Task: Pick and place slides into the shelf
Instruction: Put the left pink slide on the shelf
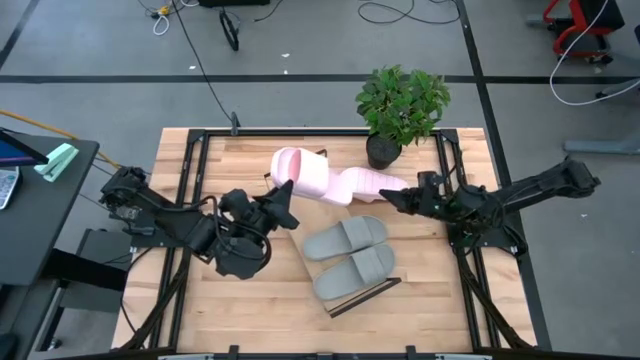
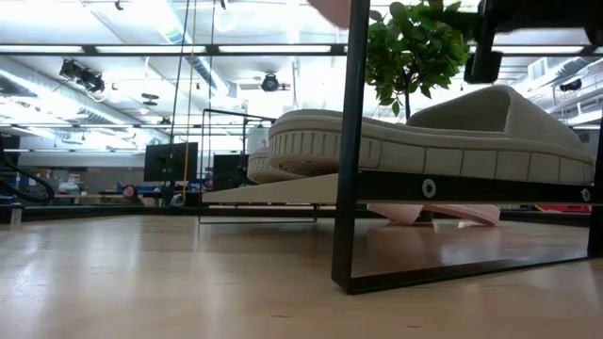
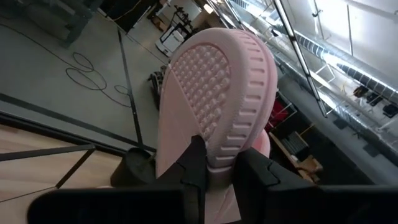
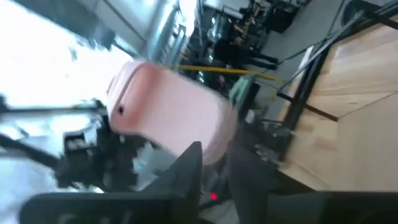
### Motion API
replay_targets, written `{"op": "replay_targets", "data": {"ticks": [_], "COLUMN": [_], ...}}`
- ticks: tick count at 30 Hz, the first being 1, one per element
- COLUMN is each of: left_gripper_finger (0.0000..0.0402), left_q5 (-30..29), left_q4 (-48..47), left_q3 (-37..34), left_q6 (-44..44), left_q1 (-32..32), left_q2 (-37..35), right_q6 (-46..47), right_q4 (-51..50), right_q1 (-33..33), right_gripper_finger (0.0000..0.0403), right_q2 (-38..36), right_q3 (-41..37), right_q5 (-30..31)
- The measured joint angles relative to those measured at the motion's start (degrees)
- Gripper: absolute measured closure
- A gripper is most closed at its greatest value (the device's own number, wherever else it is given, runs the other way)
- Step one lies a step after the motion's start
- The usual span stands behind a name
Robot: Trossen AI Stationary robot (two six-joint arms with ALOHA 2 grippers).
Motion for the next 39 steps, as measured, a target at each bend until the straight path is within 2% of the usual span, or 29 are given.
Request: {"op": "replay_targets", "data": {"ticks": [3, 6, 12, 22, 31, 39], "left_gripper_finger": [0.0346, 0.0346, 0.0347, 0.0347, 0.0347, 0.0347], "left_q5": [0.04, 0.02, 0.01, -0.04, -0.02, 0.0], "left_q4": [-0.11, -0.14, -0.13, -0.05, -0.05, -0.05], "left_q3": [0.0, 0.0, 0.0, 0.0, 0.0, 0.0], "left_q6": [-0.02, -0.2, -0.64, -2.17, -2.25, -2.33], "left_q1": [-0.36, -0.39, 0.03, 0.34, 0.41, 0.87], "left_q2": [-0.01, -0.01, -0.01, -0.01, -0.01, 0.0], "right_q6": [3.83, 8.11, 10.57, 11.62, 14.75, 16.59], "right_q4": [6.34, 6.79, 8.32, 8.4, 9.59, 12.21], "right_q1": [-1.66, -3.11, -5.49, -9.99, -10.43, -11.05], "right_gripper_finger": [0.0287, 0.0244, 0.0186, 0.0186, 0.0162, 0.0171], "right_q2": [1.71, 3.46, 8.69, 16.31, 20.3, 20.99], "right_q3": [-2.96, -3.08, 0.83, 7.91, 8.76, 8.76], "right_q5": [-0.05, -0.94, -7.5, -17.93, -18.79, -17.36]}}
